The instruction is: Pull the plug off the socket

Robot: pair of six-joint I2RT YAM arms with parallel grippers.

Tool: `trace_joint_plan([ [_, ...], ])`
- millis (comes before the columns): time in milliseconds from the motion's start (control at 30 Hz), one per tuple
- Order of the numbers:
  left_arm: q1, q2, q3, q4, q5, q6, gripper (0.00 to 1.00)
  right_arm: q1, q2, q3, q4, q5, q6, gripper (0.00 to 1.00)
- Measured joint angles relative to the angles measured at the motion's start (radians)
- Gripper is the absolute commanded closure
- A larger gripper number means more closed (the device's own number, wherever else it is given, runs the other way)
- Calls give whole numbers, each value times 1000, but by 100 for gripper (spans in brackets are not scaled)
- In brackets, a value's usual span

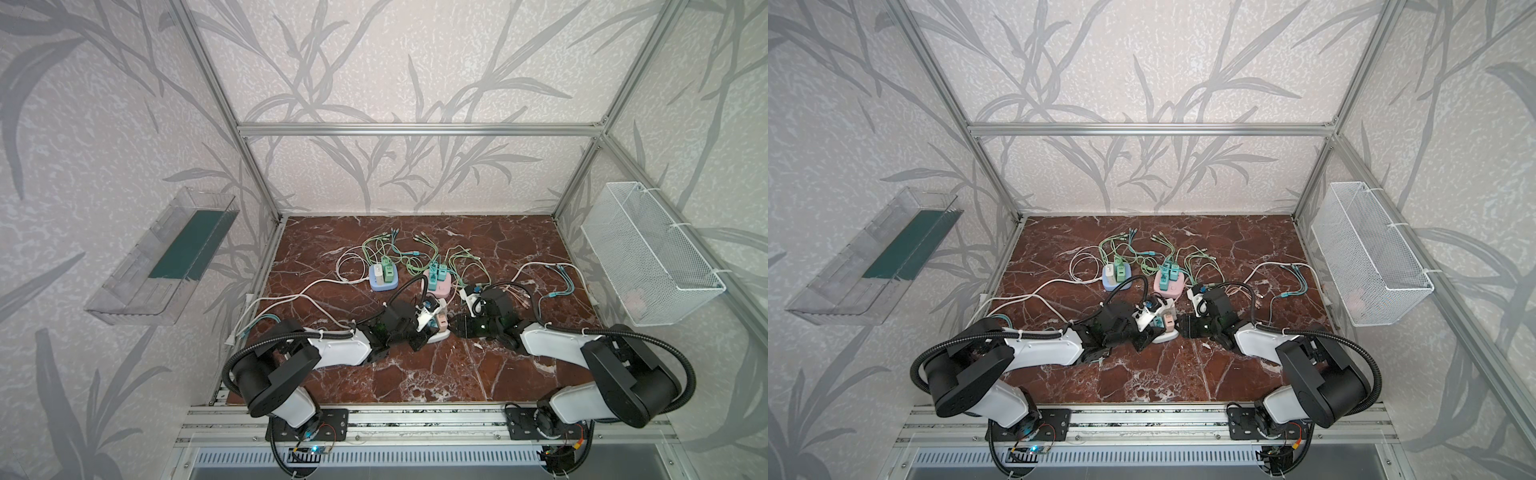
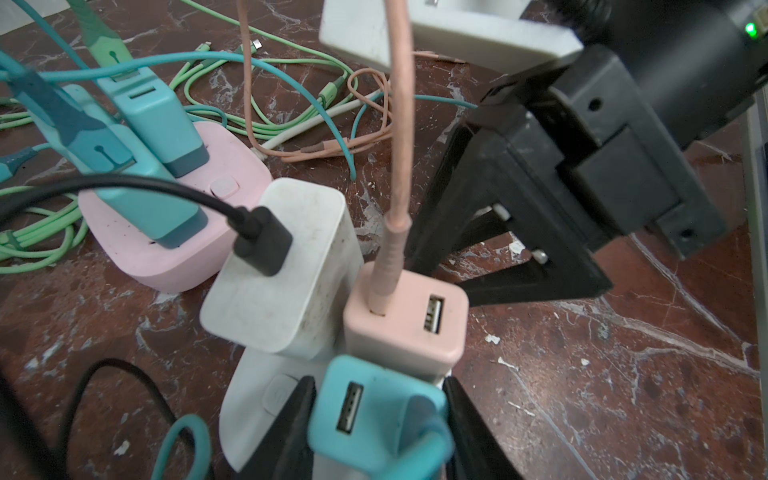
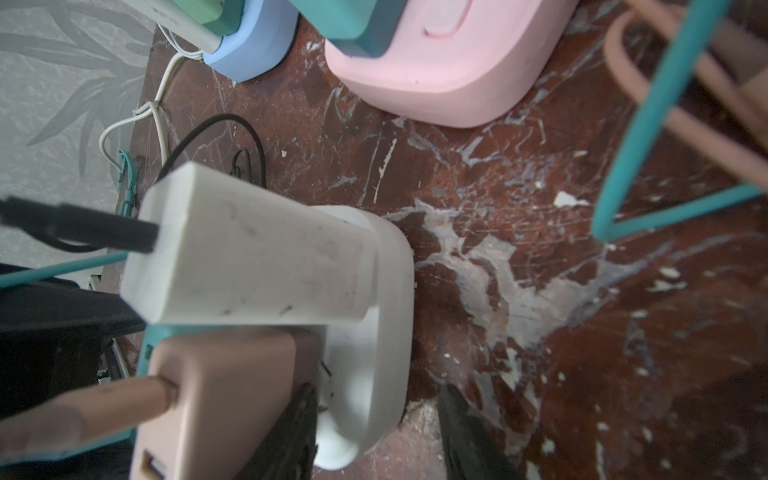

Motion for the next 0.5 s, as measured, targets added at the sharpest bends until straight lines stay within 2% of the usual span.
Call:
trace_joint_plan([
  [500,-4,12,6,11,2,-8,88,0,17,6,-16,11,-27,50],
])
